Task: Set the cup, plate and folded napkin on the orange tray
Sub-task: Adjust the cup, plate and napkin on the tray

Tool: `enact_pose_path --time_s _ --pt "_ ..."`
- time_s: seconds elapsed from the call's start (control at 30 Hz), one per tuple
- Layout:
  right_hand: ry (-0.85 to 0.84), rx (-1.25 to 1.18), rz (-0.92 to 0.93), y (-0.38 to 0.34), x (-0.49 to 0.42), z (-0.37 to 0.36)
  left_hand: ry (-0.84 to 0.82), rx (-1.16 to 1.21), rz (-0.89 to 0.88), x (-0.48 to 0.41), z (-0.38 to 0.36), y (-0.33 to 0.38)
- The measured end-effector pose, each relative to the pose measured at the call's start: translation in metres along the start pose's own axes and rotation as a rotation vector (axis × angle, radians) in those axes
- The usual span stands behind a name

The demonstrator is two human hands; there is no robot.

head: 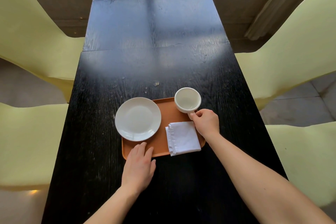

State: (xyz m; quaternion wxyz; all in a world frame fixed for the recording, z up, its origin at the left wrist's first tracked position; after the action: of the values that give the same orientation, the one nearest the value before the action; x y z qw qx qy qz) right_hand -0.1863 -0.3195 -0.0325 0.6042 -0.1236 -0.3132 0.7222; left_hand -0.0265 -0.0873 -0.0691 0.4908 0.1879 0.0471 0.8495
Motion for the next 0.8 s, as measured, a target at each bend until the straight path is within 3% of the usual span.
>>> enact_pose_path --time_s 0.33,0.47,0.57,0.7,0.8 --pt "0.110 -0.105 0.095 -0.007 0.035 0.020 -0.010 0.000 0.018 0.008 0.007 -0.010" --pt "-0.003 -0.150 0.134 -0.029 0.053 -0.007 0.113 0.043 0.076 0.020 0.022 -0.032" --pt "-0.136 -0.151 0.168 -0.055 0.056 -0.039 0.177 0.252 0.220 0.022 0.032 -0.061" --pt "-0.220 -0.045 0.215 -0.085 0.044 -0.070 0.175 0.670 0.545 0.000 0.036 -0.096" --pt "-0.223 0.047 0.234 -0.098 0.031 -0.080 0.190 0.902 0.607 -0.025 0.050 -0.101"
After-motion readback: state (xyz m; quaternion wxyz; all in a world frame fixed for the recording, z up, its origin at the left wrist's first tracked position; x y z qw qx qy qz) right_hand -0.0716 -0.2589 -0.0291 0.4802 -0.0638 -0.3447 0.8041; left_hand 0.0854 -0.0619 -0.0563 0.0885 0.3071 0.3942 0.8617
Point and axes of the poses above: each hand's wrist, its own x-axis away from the middle knuckle, its own z-axis out of the back of the hand, y = z × x, the point moved 9 cm from there along -x, towards the middle knuckle, and after that the axes turned 7 degrees about z, right-handed, at the moved point
